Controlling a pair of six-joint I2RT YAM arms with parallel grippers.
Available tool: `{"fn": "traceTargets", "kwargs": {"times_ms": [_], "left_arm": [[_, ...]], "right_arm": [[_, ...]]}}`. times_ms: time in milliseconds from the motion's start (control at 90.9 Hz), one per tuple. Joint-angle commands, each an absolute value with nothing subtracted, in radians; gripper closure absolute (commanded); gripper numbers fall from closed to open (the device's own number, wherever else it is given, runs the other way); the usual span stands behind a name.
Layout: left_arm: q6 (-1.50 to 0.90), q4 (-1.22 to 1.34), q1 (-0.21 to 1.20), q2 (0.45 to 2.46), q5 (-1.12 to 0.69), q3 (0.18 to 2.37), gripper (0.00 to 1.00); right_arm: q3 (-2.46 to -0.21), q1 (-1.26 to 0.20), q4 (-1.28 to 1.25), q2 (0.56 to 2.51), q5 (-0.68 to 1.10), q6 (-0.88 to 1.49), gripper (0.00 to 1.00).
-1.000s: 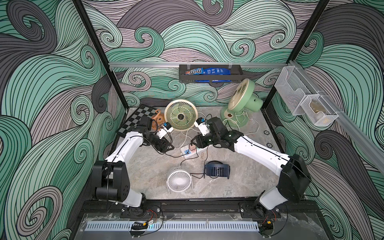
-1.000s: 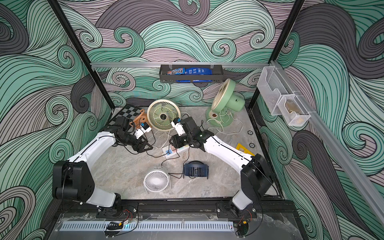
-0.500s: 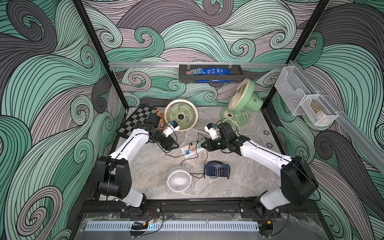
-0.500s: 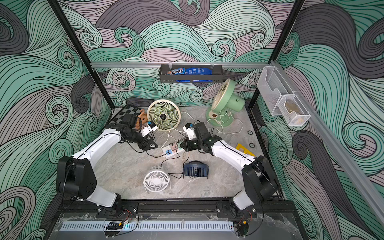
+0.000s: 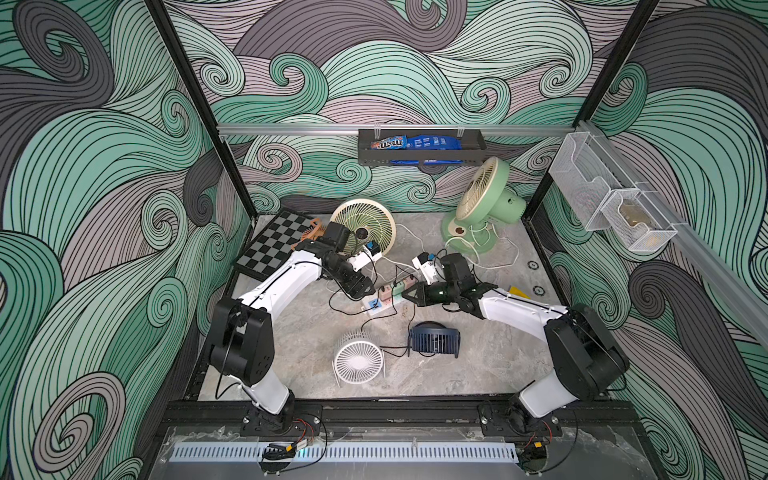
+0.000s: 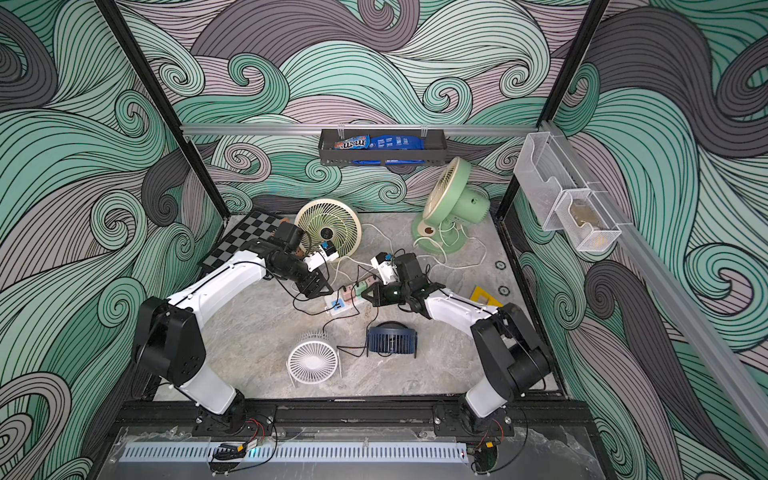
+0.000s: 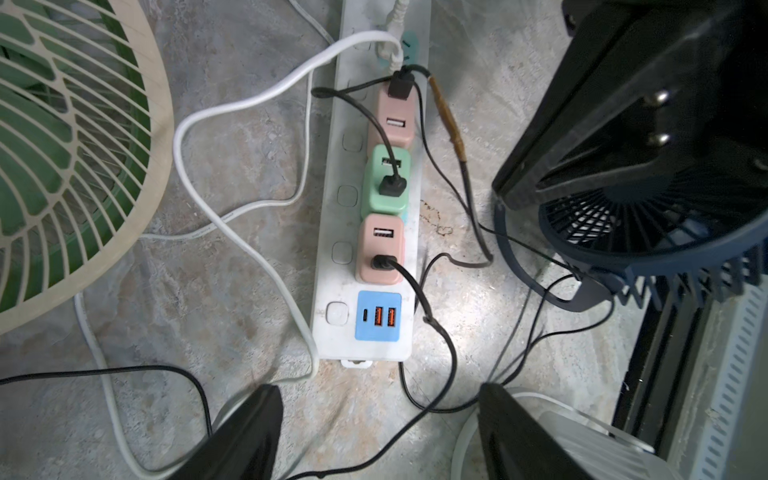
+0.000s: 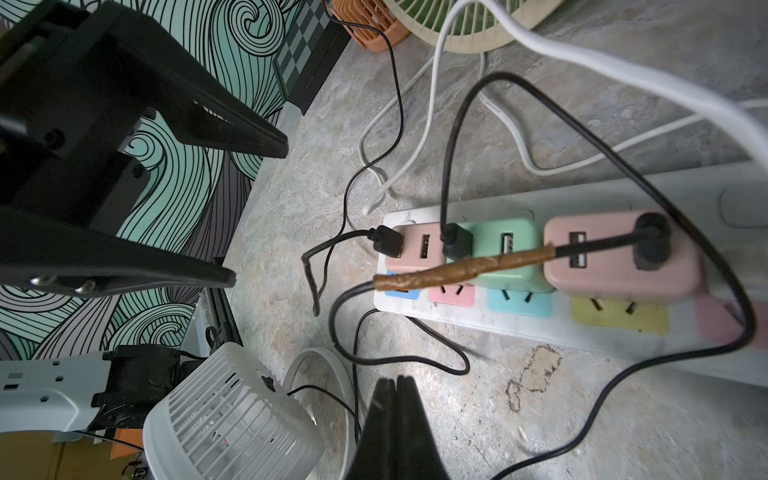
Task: Unplug the desk fan from the power strip
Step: Remove the plug from the socket.
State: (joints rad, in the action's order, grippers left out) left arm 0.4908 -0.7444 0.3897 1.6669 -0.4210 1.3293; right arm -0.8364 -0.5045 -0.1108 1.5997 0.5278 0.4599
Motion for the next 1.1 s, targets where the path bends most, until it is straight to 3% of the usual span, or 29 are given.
{"fn": "traceTargets", "kwargs": {"times_ms": [0, 473, 781, 1090], "left_arm": [[0.452, -0.731, 0.421, 1.714, -0.326, 1.383, 0.22], [0.420, -0.786, 0.516, 1.866, -0.206, 1.509, 0.34], [0.405, -0.763, 0.523, 1.847, -0.202, 1.502, 0.33], [0.393, -0.747, 0.534, 1.876, -0.206, 1.499, 0.38]], "right_arm": [[-0.823, -0.499, -0.213, 1.652, 0.537, 0.489, 1.00], [-0.822, -0.503, -0.292, 1.770, 0.452, 0.532, 1.00], [-0.824, -0.526, -0.317, 1.826, 0.404, 0.564, 1.00], [-0.801, -0.534, -0.345, 1.842, 0.370, 0.593, 1.00]]}}
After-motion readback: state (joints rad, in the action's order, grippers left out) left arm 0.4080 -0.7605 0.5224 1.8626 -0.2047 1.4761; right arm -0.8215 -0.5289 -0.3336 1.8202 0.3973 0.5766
